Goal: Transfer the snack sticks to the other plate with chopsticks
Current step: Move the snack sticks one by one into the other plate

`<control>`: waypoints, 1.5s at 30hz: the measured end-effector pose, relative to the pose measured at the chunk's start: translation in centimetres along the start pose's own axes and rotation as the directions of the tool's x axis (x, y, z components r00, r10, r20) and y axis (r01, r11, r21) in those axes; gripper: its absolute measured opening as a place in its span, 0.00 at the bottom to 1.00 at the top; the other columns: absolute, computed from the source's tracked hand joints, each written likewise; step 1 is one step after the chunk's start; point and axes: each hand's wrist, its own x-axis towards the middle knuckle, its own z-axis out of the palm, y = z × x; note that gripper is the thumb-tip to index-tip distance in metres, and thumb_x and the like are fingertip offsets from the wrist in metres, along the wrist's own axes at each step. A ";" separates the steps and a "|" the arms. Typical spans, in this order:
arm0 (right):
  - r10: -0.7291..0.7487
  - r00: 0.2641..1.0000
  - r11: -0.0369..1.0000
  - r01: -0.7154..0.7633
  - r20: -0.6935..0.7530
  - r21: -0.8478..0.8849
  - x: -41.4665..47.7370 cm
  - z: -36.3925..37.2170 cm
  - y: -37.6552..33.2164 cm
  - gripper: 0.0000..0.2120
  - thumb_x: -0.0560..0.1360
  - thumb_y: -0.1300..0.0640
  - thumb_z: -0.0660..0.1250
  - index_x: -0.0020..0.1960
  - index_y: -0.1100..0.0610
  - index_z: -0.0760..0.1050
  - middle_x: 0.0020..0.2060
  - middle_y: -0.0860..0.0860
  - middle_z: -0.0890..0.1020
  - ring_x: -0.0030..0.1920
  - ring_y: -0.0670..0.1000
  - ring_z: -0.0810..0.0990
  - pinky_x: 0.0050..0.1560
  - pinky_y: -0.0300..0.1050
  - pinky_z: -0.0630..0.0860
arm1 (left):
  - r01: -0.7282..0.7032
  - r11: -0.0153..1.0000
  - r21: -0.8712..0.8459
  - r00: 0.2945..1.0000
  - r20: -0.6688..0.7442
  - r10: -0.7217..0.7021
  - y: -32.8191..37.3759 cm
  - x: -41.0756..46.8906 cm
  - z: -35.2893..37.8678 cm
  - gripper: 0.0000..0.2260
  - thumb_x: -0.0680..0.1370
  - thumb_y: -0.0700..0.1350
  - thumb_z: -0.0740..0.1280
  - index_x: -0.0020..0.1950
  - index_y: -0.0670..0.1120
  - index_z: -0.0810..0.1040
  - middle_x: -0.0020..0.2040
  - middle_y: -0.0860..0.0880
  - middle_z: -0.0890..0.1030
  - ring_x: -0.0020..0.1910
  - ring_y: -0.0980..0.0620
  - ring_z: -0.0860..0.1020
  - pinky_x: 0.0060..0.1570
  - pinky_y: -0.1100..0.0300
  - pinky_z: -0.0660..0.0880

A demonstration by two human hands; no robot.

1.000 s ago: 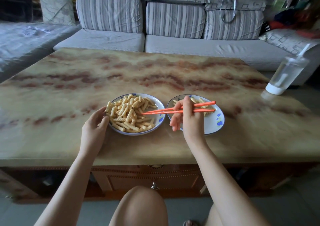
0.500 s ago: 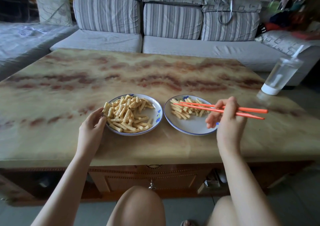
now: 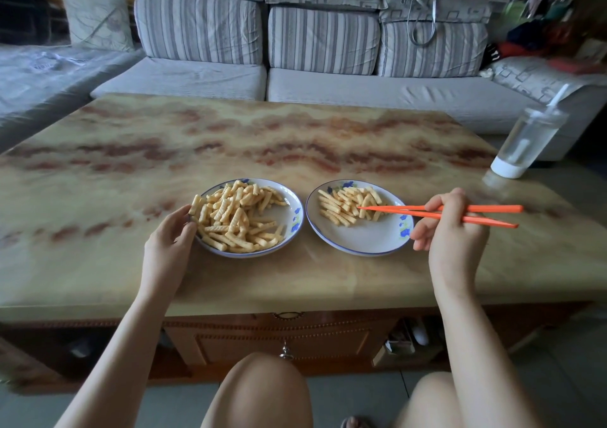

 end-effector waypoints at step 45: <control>0.004 0.983 0.987 -0.033 0.181 0.155 -1.9 2.8 -1.0 0.21 0.84 0.56 0.49 0.34 0.59 0.68 0.16 0.53 0.70 0.17 0.51 0.67 0.21 0.39 0.63 | 0.011 1.000 -0.001 1.000 -0.003 -0.011 -0.2 0.1 0.0 0.16 0.79 0.41 0.62 0.66 0.49 0.76 0.61 0.49 0.79 0.57 0.58 0.74 0.54 0.65 0.66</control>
